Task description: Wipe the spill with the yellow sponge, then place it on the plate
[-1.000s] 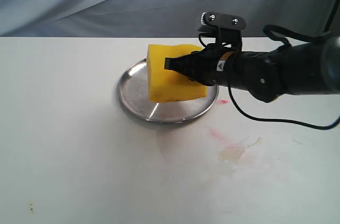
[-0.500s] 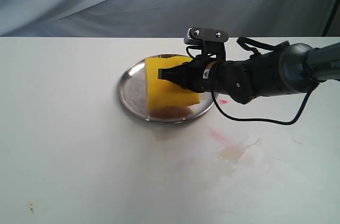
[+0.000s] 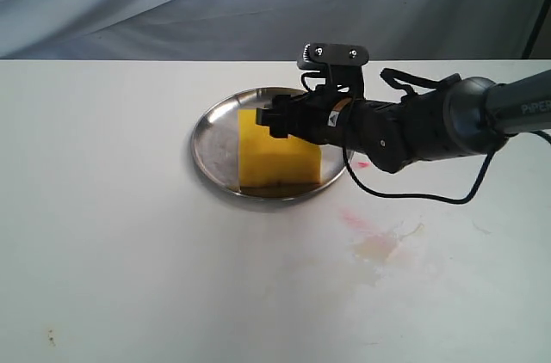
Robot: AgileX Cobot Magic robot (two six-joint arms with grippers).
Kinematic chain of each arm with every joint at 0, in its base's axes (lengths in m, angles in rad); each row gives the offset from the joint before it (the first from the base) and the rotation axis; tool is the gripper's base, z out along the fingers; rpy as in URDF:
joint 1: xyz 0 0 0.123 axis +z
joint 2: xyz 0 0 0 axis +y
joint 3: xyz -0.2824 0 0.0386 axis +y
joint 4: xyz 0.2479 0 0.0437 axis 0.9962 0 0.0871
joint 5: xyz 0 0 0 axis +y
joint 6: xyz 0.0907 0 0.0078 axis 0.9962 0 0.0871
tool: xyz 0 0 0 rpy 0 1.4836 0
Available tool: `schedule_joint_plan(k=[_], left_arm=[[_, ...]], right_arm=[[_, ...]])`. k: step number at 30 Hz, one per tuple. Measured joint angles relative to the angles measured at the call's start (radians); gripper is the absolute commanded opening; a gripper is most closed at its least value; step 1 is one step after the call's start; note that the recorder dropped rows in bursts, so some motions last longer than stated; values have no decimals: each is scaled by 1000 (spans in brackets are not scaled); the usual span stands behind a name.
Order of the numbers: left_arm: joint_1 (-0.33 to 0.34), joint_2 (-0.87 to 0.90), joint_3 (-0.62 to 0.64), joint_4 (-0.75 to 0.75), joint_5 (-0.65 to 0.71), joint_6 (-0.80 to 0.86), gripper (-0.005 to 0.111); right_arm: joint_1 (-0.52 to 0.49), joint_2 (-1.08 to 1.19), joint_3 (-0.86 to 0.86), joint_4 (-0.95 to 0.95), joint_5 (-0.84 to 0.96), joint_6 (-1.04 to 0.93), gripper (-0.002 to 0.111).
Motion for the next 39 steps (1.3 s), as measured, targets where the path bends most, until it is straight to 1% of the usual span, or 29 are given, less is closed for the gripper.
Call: schedule_joint_plan(k=[4,6,9,13,16,21,25,30,34,39], left_arm=[[0,0,0,0,0,0,1],[0,0,0,0,0,0,1],[0,0,0,0,0,0,1],[0,0,0,0,0,0,1],[0,0,0,0,0,0,1],[0,0,0,0,0,0,1],[0,0,0,0,0,0,1],[0,0,0,0,0,0,1],[0,0,0,0,0,0,1],[0,0,0,0,0,0,1]], right_arm=[[0,-51,5,-11,-11,-4,73],[-2,-101,34,-11,-25,-4,72],[-16,-196,112,-17,-76,-6,66],[-58,-356,273,-19,-173,-23,45],[-100,-511,385,-21,-210,-64,30],[-188,-761,510,-23,-217,-151,13],[-259,-940,546,-23,-148,-220,0],[-332,-1137,582,-23,-35,-305,0],[-381,-1286,639,-23,-20,-342,0],[-413,-1447,720,-23,-20,-378,0]])
